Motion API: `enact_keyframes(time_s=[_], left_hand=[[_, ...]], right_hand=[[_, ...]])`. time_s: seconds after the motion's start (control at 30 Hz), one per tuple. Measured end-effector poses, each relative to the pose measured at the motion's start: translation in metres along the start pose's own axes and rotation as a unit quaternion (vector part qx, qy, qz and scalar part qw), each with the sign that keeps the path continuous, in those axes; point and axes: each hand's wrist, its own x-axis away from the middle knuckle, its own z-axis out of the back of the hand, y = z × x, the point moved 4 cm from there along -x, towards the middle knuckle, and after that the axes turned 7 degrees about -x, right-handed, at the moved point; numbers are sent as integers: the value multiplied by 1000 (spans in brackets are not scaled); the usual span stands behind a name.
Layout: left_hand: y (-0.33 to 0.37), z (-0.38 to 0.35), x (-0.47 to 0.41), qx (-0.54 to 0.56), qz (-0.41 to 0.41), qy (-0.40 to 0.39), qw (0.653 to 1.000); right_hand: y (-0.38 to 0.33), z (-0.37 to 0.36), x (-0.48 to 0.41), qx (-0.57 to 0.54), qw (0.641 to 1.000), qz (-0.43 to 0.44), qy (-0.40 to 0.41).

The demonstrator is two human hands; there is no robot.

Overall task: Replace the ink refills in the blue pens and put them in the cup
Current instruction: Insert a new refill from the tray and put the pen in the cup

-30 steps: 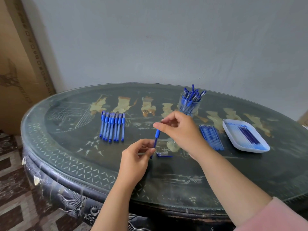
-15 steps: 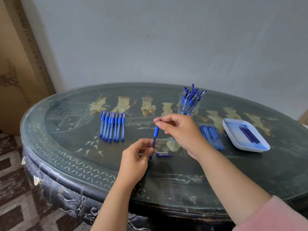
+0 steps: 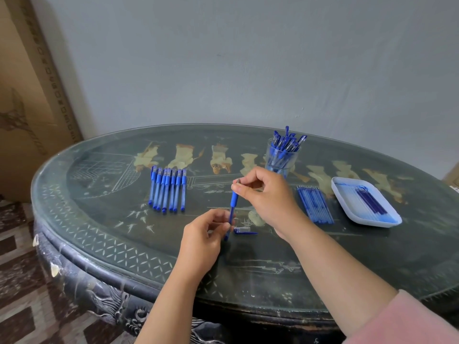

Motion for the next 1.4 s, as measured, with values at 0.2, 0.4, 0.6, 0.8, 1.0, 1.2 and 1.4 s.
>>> enact_keyframes(time_s=[0.2, 0.4, 0.6, 0.8, 1.0, 1.2, 1.4], left_hand=[[-3, 1, -1, 36, 12, 6, 999], [-5, 2, -3, 81, 17, -9, 997], [-3, 3, -2, 120, 19, -19, 992], [-2, 2, -1, 149, 29, -41, 988], [-3, 1, -2, 141, 25, -58, 988], [-2, 1, -2, 141, 20, -62, 988], [-2, 1, -2, 150, 20, -58, 987]], right_hand=[[22, 14, 2, -16, 999, -43, -25], [62, 6, 16, 315, 932, -41, -175], [61, 9, 7, 289, 949, -42, -121], [9, 32, -14, -215, 971, -95, 50], [-32, 15, -21, -268, 961, -38, 53], [-31, 5, -20, -159, 987, -27, 16], [-27, 5, -17, -120, 992, -40, -23]])
